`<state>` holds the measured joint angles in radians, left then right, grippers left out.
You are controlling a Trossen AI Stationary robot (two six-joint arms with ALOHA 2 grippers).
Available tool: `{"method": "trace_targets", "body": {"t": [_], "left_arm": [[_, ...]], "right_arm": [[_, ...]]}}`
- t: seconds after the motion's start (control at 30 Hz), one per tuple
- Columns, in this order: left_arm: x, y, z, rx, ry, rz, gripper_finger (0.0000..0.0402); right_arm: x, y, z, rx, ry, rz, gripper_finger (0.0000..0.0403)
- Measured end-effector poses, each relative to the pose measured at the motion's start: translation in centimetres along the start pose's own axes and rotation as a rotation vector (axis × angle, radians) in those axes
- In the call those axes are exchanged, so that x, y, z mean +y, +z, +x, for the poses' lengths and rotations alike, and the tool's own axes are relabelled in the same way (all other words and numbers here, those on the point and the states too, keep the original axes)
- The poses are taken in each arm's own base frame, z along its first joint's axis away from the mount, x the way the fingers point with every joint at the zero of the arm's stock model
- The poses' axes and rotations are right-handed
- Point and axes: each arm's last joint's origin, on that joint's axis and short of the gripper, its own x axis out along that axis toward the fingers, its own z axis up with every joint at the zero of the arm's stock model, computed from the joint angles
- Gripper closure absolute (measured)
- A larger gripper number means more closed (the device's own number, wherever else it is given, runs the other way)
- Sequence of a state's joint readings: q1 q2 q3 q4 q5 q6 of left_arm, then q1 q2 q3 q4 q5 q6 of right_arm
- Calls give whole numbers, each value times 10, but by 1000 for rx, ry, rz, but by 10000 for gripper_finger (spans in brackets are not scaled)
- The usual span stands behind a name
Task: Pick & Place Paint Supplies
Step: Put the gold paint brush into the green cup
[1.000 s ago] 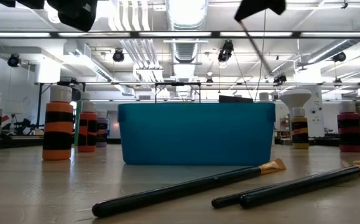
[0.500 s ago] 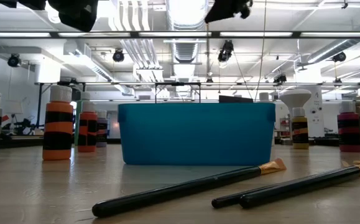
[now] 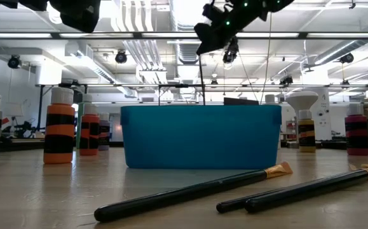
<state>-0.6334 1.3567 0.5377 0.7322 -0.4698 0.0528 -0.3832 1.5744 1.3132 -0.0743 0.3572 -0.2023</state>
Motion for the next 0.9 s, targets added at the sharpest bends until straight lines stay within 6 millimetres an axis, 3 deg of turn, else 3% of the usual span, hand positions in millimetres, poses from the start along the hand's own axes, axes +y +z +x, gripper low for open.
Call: {"method": "trace_targets", "body": {"t": [0.2,0.57,0.9], "left_arm": [[1,0,0,2,4,1,291],[1,-2,0,19,5,8,291],[1,-4,0,31,4,8,291]], "right_arm": [[3,-4,15,-29,13,-11,395],[16,-39,55,90,42,-38,395],[24,-57,69,151,69,-40,395]]}}
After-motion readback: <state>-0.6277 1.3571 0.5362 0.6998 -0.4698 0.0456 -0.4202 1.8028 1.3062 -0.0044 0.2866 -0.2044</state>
